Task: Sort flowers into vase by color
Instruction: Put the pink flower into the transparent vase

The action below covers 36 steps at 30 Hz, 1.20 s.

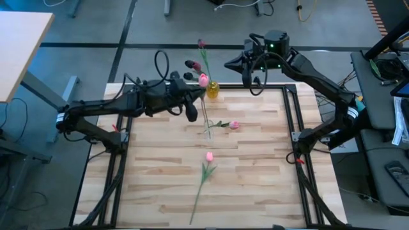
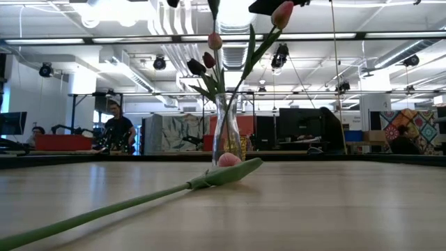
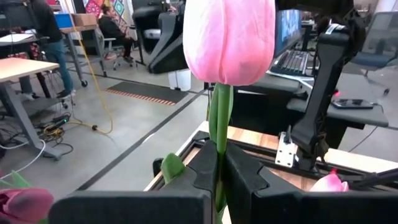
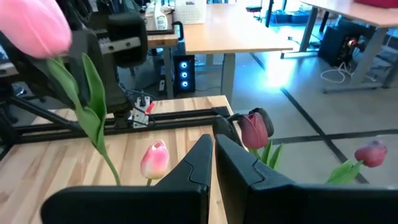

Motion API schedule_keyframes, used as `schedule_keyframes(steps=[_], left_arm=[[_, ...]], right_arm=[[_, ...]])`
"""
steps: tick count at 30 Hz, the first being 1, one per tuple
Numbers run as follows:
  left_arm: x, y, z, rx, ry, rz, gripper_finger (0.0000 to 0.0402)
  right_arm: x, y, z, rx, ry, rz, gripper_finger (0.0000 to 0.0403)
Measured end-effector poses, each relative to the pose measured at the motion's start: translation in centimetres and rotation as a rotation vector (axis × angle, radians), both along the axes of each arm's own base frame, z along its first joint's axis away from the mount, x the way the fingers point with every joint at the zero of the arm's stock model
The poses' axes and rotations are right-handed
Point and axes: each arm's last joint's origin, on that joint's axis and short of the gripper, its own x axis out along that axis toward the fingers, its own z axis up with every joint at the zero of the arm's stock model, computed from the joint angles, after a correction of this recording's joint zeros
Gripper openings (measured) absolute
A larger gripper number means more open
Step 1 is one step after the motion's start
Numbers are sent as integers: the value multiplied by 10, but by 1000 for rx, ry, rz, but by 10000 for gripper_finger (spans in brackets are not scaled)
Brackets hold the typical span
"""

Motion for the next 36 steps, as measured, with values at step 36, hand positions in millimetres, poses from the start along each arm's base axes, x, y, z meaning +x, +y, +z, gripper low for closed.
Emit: schedule_keyframes(steps=[36], left_arm=[[31,-14,-74,-94,121,-191,0]], right_arm=[[-9,7,5,-29,15,9,13]])
